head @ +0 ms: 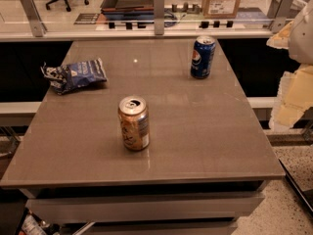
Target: Move pepsi can near blue chip bag
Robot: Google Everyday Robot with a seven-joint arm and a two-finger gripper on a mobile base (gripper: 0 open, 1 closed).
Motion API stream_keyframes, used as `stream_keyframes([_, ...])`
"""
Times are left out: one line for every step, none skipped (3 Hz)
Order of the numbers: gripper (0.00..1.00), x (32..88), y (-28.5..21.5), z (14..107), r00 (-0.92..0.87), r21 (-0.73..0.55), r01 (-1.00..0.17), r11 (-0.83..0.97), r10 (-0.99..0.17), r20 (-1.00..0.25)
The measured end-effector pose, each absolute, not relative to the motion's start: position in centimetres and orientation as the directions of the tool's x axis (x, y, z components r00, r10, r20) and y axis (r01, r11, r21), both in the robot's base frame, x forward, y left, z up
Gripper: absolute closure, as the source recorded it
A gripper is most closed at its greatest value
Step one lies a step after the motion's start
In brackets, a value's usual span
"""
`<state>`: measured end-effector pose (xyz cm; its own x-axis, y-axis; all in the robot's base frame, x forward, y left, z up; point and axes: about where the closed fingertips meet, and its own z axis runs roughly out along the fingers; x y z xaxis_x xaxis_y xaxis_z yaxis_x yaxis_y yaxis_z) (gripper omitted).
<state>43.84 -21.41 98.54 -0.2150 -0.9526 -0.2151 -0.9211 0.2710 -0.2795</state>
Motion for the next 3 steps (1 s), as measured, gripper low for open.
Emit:
stream_keyframes([0.0,43.8,-21.4,98.5,-0.215,-0.28,-0.921,0.271,-0.953,-0.215])
stream_keyframes([0.0,44.1,-21.5,98.6,-0.218,-0.295,-0.913,0.282,-0.948,-0.232])
stream_keyframes([0.0,45.4,-21.8,98.3,-0.224,-0.331,-0.888,0.318,-0.93,-0.293])
